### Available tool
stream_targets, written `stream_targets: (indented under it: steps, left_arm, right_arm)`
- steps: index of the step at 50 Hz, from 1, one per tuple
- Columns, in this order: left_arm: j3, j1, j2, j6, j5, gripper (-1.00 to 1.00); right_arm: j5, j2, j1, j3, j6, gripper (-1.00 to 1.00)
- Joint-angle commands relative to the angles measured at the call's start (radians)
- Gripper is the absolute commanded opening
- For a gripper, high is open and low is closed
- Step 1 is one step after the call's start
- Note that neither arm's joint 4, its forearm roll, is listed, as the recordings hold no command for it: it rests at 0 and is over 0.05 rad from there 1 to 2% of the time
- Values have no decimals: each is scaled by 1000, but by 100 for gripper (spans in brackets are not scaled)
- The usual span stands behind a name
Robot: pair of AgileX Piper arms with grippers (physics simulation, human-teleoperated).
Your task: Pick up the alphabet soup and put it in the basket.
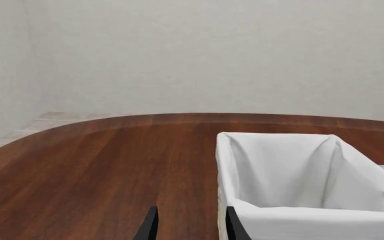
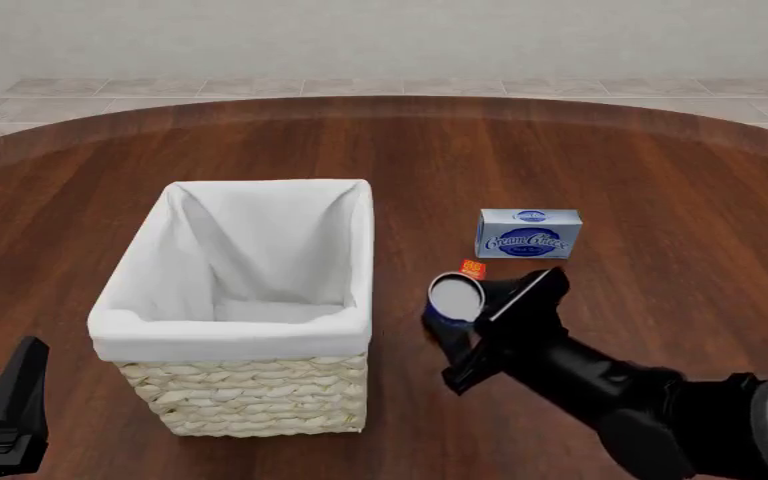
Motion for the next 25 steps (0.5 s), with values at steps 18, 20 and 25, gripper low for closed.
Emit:
stream_targets:
  steps: [18,20,25]
  left_arm:
    - [0,0,0,0,0,100]
    - [0,0,0,0,0,100]
    - [0,0,0,0,0,100]
  right_arm:
    - [149,-218,-15,-7,-20,-100]
    - [155,-225,-16,-8,-24,-100]
    - [192,-262,-21,-24,-27,-100]
